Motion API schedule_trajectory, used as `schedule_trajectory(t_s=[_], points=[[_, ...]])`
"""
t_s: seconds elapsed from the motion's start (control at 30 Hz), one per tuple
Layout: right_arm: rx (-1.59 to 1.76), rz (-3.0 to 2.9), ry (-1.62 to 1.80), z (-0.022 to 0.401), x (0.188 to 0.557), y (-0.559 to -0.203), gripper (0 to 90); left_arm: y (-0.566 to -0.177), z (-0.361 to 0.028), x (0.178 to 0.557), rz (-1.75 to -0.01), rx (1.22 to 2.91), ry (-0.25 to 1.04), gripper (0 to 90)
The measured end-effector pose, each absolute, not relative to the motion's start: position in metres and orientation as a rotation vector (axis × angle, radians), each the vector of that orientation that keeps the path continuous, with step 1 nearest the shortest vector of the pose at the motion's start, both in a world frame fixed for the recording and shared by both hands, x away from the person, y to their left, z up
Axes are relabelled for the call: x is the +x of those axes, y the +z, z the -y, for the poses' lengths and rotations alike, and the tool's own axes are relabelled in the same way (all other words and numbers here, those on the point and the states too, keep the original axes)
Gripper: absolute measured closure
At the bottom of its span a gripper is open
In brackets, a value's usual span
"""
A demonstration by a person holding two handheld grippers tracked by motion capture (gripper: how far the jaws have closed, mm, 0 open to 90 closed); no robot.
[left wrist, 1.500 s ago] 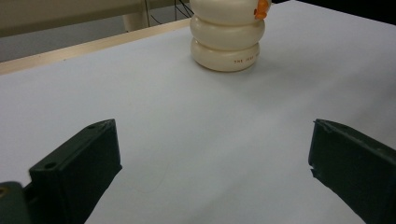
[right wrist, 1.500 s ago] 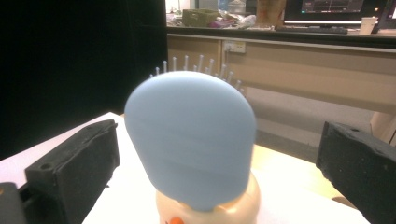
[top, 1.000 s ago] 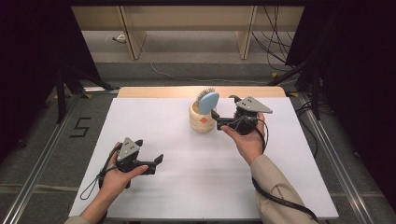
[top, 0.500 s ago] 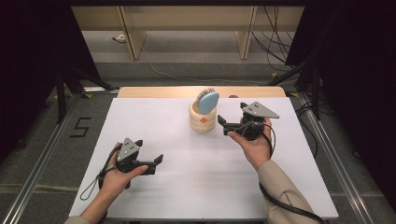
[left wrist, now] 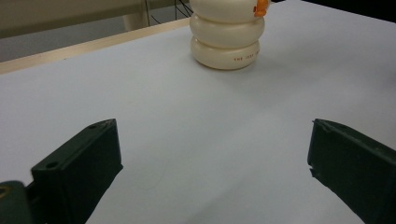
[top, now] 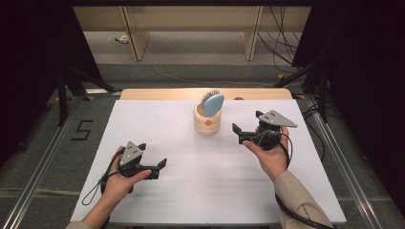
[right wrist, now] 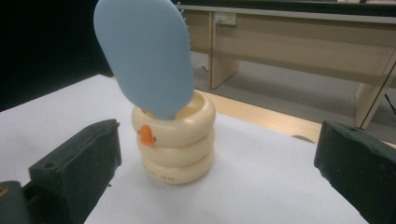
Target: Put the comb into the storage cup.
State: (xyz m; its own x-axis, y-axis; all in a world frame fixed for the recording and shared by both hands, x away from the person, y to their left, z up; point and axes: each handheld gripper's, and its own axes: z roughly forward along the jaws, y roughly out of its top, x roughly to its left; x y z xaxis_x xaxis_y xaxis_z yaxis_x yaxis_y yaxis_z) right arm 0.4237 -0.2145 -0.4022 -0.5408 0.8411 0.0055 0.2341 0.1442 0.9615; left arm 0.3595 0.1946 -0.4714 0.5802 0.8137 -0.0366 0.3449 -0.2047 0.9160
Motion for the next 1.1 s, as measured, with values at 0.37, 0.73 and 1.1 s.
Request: schedule_trajectory(t_s=[0.37, 0.73, 1.1], points=[[1.049, -1.895, 1.392, 0.230, 0.410, -0.410, 2.4, -0.471, -0.195, 0.359, -0.946, 1.790, 0.577, 2.3], [1.053, -1.919, 1.360, 0.247, 0.398, -0.414, 4.3, -0.471, -0.196, 0.359, -0.947, 1.790, 0.579, 2.3], [1.045, -1.919, 1.345, 0.260, 0.385, -0.418, 5.7, -0.471, -0.196, 0.360, -0.948, 1.788, 0.580, 2.3]])
